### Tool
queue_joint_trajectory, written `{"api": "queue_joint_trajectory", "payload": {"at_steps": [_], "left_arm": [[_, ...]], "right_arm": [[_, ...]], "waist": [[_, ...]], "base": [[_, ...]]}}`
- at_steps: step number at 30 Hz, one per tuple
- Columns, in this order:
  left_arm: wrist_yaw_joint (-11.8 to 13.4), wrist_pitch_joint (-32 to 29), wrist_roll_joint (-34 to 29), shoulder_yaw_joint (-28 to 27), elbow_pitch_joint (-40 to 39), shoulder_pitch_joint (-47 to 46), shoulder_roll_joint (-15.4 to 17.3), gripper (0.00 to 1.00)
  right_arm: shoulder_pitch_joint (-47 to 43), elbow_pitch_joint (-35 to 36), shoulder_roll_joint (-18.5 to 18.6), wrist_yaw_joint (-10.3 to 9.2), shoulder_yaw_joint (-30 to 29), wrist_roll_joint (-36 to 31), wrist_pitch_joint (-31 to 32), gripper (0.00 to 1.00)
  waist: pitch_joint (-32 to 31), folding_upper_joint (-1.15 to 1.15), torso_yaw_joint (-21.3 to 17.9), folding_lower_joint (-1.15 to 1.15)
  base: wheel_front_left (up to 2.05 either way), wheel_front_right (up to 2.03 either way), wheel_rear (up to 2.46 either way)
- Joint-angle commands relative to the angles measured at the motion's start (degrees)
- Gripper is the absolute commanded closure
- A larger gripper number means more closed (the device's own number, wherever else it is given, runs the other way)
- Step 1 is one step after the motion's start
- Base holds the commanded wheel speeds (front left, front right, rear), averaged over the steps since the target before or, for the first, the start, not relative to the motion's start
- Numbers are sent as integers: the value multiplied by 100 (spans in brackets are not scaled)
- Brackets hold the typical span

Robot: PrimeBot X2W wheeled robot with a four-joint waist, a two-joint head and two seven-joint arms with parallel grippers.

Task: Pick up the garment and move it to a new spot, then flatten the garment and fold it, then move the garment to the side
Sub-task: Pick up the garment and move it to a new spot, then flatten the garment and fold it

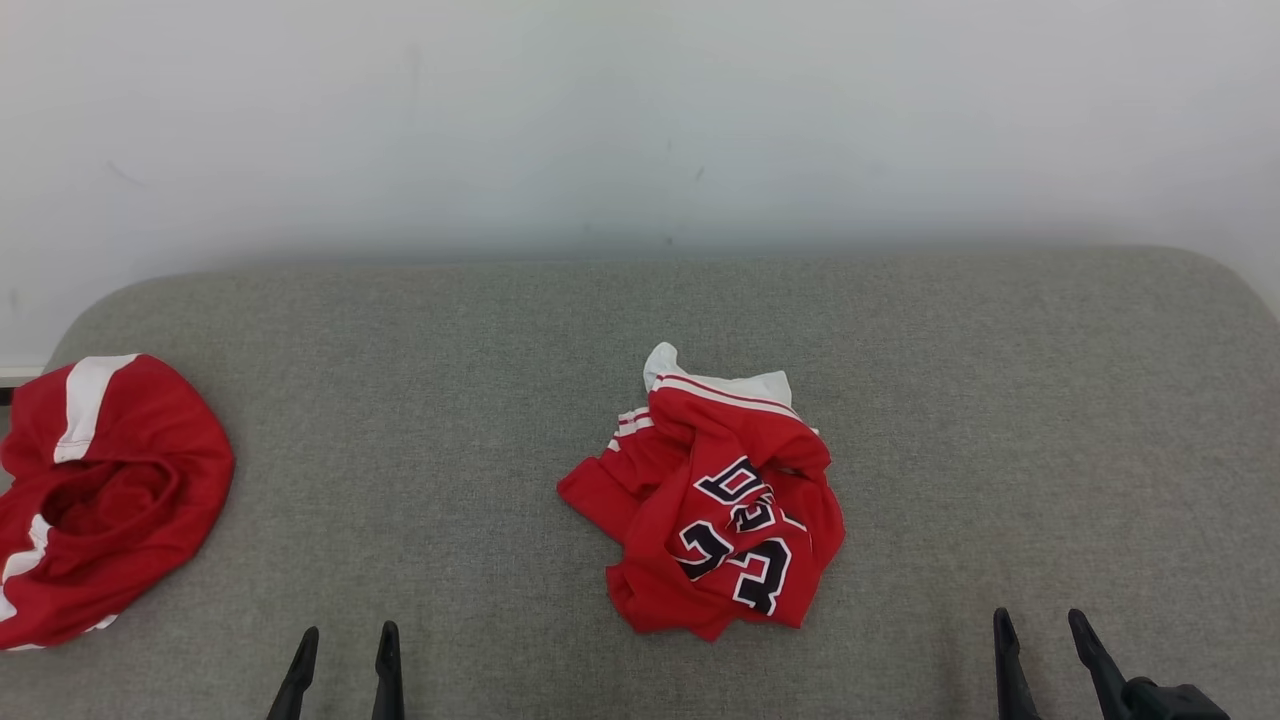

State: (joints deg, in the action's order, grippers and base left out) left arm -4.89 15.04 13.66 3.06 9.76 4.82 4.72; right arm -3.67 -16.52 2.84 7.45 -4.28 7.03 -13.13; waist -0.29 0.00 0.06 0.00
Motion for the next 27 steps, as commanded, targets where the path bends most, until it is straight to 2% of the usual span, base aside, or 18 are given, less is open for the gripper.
{"api": "queue_joint_trajectory", "payload": {"at_steps": [1, 11, 18, 22, 27], "left_arm": [[-20, 21, -41, -35, -16, 68, -23, 0], [-172, 21, -211, -243, -57, 28, -123, 0], [-224, 21, -214, -145, 83, -41, -158, 0], [-245, 20, -173, -50, 112, -26, -174, 0], [-260, 21, -136, 49, 103, -80, -182, 0]], "right_arm": [[-40, -11, 8, 7, -15, 8, -19, 0], [44, 19, 8, 7, -1, -14, 41, 0], [269, 213, 8, 7, 52, -127, 198, 0], [577, 349, 8, 7, 116, -161, 484, 0], [1324, 257, 8, 7, 197, -192, 1245, 0]], "waist": [[1, 0, 0, 0], [9, 0, -48, 0], [24, 0, 119, 0], [60, 0, 253, 0], [182, 0, 426, 0]], "base": [[0, 0, 0], [0, 0, 0], [0, 0, 0], [0, 0, 0], [0, 0, 0]]}}
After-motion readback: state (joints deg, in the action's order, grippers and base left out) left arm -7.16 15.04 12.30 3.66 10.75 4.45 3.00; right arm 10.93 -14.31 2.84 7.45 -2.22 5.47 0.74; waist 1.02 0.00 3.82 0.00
